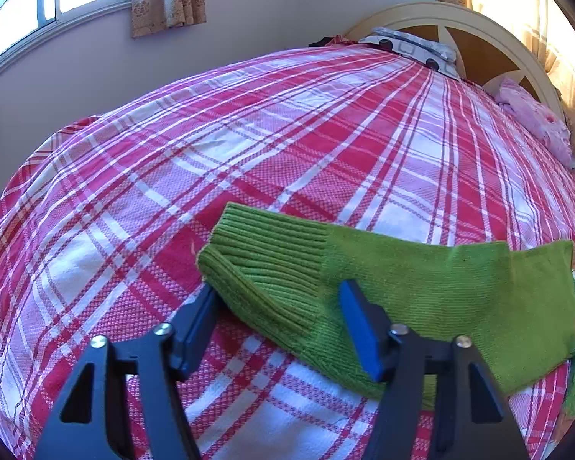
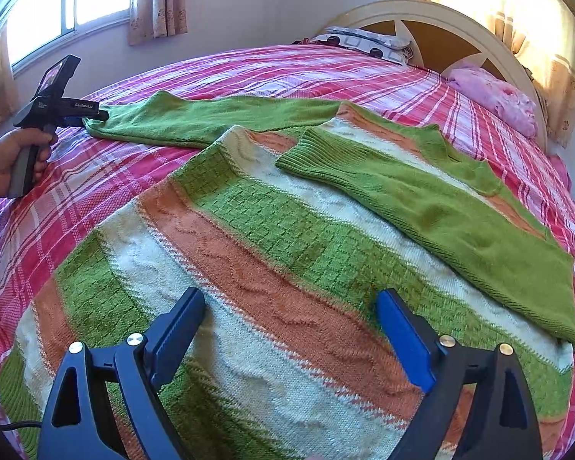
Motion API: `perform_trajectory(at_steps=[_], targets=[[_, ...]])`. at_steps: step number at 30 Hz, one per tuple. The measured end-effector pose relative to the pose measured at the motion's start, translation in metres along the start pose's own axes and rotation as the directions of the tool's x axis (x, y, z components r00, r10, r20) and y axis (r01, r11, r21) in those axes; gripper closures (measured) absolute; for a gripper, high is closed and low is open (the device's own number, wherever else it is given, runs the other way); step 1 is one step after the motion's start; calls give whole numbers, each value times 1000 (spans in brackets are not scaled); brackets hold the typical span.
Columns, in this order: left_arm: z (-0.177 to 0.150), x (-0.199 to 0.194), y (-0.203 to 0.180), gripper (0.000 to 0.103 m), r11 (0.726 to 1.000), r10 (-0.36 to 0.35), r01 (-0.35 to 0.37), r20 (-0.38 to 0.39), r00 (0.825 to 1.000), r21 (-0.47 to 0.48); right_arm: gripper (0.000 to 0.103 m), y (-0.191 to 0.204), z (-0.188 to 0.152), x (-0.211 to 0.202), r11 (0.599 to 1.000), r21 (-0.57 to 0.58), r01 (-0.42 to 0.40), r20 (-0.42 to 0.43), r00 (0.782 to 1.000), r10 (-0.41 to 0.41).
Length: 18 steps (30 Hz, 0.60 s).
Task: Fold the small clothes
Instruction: 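Move the left tool to the other sleeve cuff and grasp it, then lift the sleeve with the left tool, fold it across the body, release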
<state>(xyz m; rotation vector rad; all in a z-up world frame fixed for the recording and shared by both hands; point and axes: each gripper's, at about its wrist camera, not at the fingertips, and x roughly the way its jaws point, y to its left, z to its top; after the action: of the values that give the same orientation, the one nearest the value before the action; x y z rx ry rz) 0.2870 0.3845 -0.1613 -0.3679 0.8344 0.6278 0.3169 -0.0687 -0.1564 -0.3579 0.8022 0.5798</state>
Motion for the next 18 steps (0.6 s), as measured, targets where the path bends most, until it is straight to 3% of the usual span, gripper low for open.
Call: perform_trajectory(at_steps=[5,14,18], targets=[[-1,-3,-1,87,998,-62,62,14,998,-4,10,-2,0,2,1000,8,-2,-4,1000,2],[5,-29,-10,93,985,-165,168,73,984,-29,7,-4,0,5,1000,29,-6,-11,1000,7],[13,-53,-30,93,968,-250,252,101,963,-8,7,-3,3,-10,999,30,38,35,999,-39]])
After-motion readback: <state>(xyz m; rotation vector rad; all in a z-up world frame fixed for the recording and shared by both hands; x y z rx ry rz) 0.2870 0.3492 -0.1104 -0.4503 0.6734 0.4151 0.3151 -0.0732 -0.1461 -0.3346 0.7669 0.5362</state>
